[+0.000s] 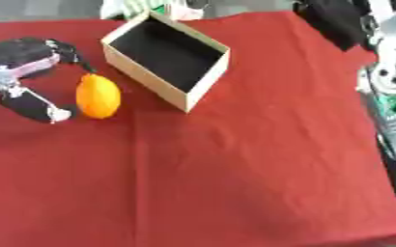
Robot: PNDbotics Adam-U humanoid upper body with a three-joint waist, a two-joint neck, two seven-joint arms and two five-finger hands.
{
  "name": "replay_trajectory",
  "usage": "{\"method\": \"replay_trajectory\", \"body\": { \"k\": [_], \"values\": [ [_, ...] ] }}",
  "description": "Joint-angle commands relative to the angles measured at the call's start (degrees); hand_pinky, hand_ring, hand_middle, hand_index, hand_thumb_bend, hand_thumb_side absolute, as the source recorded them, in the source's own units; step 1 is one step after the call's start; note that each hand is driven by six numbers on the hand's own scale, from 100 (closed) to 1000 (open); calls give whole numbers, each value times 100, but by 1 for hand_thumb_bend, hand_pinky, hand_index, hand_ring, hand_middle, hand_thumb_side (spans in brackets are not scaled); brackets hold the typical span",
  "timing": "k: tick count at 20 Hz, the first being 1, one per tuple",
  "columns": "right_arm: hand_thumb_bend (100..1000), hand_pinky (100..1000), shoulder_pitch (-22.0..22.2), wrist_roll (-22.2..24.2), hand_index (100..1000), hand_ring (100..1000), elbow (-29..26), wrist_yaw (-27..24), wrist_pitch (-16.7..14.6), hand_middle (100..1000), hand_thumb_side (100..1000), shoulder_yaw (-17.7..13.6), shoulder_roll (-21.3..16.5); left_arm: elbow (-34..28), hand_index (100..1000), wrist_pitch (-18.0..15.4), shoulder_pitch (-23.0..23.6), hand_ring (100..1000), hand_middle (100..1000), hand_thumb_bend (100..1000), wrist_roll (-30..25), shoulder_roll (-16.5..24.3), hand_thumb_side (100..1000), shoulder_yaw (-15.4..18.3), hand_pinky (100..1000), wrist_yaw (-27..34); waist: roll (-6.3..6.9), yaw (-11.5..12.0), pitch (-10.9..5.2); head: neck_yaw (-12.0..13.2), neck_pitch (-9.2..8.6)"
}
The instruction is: Pick up objects on the table and place them in the box.
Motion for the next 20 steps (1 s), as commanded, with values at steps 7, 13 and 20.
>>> {"method": "replay_trajectory", "body": {
  "k": [7,13,20],
  "values": [
    [100,931,-74,-13,883,825,-112,-77,26,692,826,-42,-74,510,853,-220,-198,885,821,412,246,-190,191,41,712,-701,5,-31,-28,24,-58],
    [100,931,-93,-18,883,824,-112,-120,31,688,829,-38,-75,998,865,-326,-279,895,833,491,362,-440,211,96,719,-961,8,-74,42,35,-133],
    [100,933,-109,-19,884,822,-112,-187,46,685,833,-30,-65,1584,861,-399,-358,893,828,487,704,-783,251,236,714,-1470,-4,-131,137,65,-266]
  ]
}}
